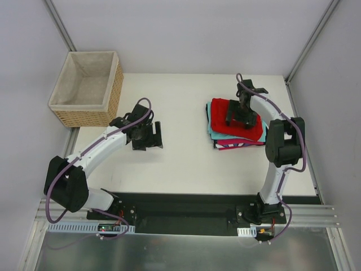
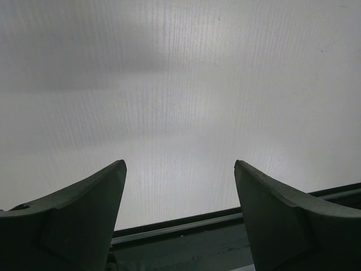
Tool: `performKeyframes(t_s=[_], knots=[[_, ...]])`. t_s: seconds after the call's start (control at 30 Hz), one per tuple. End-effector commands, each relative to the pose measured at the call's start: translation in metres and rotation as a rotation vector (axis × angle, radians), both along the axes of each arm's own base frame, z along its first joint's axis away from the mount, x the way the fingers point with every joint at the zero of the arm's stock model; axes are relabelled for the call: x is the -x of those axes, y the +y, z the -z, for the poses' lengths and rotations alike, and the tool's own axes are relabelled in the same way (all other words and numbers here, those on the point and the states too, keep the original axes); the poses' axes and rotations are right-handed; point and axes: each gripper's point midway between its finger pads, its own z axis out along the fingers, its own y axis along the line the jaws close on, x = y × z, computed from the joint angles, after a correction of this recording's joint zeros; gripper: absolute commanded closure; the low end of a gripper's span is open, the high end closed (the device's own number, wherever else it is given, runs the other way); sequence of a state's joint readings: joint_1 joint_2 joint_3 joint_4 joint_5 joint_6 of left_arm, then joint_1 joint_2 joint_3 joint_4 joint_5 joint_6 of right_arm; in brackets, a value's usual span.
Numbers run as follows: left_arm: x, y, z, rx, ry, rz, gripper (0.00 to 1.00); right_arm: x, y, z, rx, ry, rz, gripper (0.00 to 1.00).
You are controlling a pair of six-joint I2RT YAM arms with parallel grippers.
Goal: Fold and stack the t-shirts
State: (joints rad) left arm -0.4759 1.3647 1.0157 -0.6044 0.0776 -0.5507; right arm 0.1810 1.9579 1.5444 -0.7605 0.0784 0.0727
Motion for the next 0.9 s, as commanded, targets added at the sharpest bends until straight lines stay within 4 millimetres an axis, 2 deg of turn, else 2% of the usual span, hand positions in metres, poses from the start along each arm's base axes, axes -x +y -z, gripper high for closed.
performKeyframes(t_s=[0.0, 0.17, 0.47, 0.63, 0.8, 0.87], knots=[[0.0, -0.001, 0.002, 0.01, 0.012, 0.022, 0.23, 0.016, -0.01, 0.041, -0.006, 0.114, 0.046, 0.15], [0.0, -0.001, 0.001, 0.014, 0.011, 0.022, 0.23, 0.009, -0.027, 0.04, -0.004, 0.121, 0.084, 0.15], [-0.001, 0.002, 0.0, 0.021, 0.01, 0.012, 0.23, -0.021, -0.056, 0.032, 0.001, 0.118, 0.141, 0.15], [-0.003, 0.004, -0.001, 0.023, 0.009, 0.006, 0.23, -0.032, -0.063, 0.035, -0.019, 0.116, 0.163, 0.15], [-0.005, 0.004, -0.003, 0.031, 0.007, 0.005, 0.23, -0.055, -0.065, 0.024, -0.028, 0.084, 0.161, 0.14], [-0.005, 0.005, -0.001, 0.028, 0.013, 0.0, 0.23, -0.055, -0.074, 0.026, -0.028, 0.112, 0.176, 0.14]])
